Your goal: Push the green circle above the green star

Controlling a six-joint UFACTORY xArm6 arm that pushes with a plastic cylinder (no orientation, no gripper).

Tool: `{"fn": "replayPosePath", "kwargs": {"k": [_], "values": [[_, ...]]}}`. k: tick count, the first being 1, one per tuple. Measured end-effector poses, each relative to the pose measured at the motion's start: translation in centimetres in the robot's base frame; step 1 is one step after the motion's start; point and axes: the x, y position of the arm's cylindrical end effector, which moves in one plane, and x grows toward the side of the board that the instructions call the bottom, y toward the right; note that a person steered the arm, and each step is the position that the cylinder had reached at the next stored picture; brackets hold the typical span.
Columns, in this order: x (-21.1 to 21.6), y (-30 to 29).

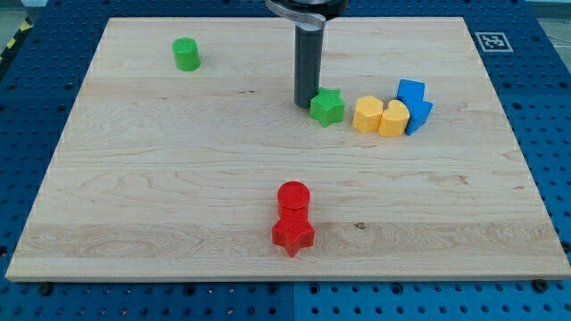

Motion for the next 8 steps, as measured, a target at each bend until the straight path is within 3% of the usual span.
{"fn": "replayPosePath", "kwargs": {"k": [4, 7, 8], "values": [[0.0, 0.3], [0.1, -14.2], [-1.8, -16.7]]}}
